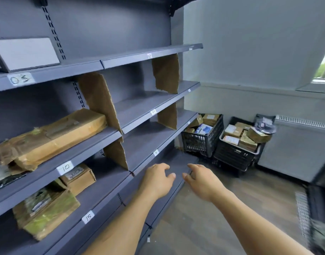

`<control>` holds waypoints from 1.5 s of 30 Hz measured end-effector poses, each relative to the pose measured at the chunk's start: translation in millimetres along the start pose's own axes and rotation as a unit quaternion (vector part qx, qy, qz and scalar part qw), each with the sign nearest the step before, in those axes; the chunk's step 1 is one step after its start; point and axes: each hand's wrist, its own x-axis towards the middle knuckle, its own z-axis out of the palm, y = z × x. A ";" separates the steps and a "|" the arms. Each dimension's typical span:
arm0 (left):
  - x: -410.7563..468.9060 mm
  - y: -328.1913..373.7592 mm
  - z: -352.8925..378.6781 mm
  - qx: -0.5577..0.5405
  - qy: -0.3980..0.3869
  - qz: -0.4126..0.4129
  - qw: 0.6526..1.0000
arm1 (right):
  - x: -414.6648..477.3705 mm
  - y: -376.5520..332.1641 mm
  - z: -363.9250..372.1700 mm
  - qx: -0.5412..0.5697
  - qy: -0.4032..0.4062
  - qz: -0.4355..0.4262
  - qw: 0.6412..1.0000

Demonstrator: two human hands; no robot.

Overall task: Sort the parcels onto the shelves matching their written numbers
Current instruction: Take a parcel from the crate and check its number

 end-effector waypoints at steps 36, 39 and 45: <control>432.0 282.4 215.0 0.028 -0.206 0.180 0.962 | 280.5 353.3 -168.5 0.049 0.079 0.308 0.947; 460.4 318.8 234.7 0.027 -0.207 0.173 0.963 | 306.2 387.4 -198.6 0.036 0.073 0.307 0.948; 509.3 366.9 272.0 0.028 -0.223 0.154 0.962 | 346.8 443.5 -231.9 0.045 0.070 0.311 0.947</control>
